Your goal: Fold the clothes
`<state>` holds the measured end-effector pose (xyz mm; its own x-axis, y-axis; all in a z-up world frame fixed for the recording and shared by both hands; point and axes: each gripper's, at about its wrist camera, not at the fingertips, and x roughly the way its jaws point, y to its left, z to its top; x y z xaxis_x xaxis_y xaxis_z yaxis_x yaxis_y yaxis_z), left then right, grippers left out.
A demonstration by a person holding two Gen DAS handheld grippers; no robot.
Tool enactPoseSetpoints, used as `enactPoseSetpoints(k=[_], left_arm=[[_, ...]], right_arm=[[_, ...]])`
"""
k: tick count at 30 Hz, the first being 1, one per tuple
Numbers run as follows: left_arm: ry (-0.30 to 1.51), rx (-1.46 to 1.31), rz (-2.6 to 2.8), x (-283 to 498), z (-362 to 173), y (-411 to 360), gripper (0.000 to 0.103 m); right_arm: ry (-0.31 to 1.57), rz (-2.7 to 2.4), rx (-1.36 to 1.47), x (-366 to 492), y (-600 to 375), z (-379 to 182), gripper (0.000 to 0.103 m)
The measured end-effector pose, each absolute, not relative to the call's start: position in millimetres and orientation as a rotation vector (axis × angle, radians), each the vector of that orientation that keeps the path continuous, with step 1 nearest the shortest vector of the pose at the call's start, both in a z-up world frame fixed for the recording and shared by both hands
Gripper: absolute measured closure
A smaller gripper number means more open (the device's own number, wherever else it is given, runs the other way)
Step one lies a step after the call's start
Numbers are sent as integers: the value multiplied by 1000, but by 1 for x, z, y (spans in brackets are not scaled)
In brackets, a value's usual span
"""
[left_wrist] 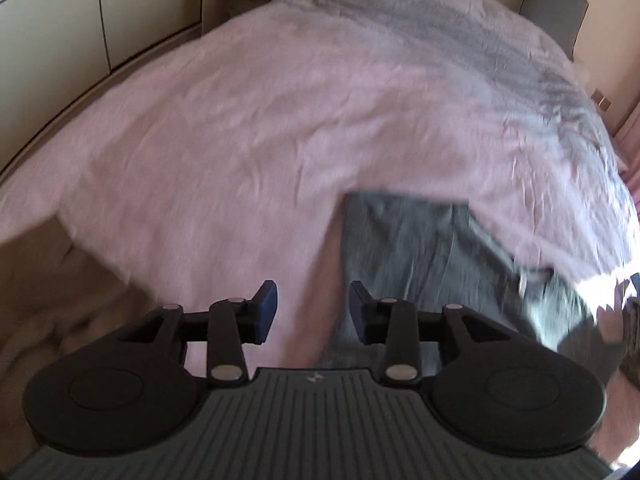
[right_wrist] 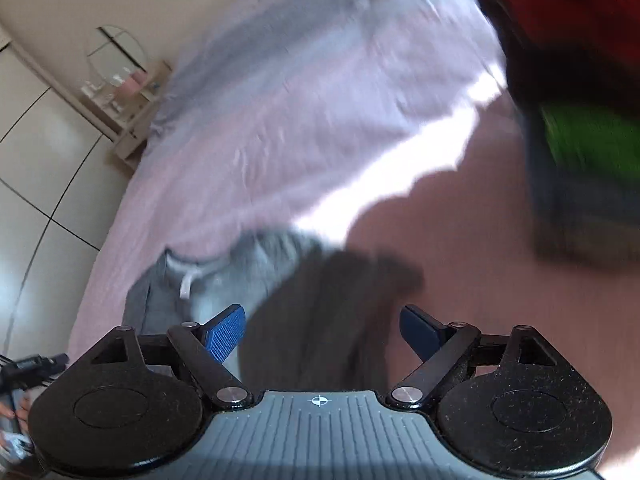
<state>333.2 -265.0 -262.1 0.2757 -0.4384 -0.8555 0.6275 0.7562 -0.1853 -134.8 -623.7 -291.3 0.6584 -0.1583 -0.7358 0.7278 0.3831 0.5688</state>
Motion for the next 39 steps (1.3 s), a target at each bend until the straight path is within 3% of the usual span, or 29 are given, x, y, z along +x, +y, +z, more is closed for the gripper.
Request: enactPoseSetpoints(k=[2,7,13,18,19,21,22,23,25,31,35,39], left_arm=[[1210,185,-693,296,-275,-218,66],[1427,20,-592,224,-287,-127,58],[1481,-99,-591,183,-287,-90,40],[1455,-41,-678,161,-297,-113,39],[1416,36,-701,154,-299,-123,39],[1335,186,-698,143,-304,-137,44],[1311,228,-683,140,-307,-139,64],[1286,269,-667,137,-310,-142,81],[1271,186,-646,142,-301,-123,100],[1269,-192,-578,165,-262,-34,101],[1226,-331,-576,180,-229,19,102],[1229,-290,-606,186,-218,38,103]], right_arm=[[696,-637,1220,-172,-590,-319,27],[589,-670,1521,-224,-542,-350,27],[477,-702,1542,-217,-538,-362,27],[480,-699,1484,-196,-536,-370,27],[479,-700,1465,-194,-534,-369,33],[507,-713,1463,-193,-528,-369,83],[510,-720,1473,-194,-524,-368,86],[497,-733,1461,-198,-518,-362,98],[460,-742,1426,-208,-504,-345,100],[317,-621,1404,-254,-445,-270,102],[359,-528,1404,-278,-391,-233,102],[461,-550,1458,-301,-346,-234,102]])
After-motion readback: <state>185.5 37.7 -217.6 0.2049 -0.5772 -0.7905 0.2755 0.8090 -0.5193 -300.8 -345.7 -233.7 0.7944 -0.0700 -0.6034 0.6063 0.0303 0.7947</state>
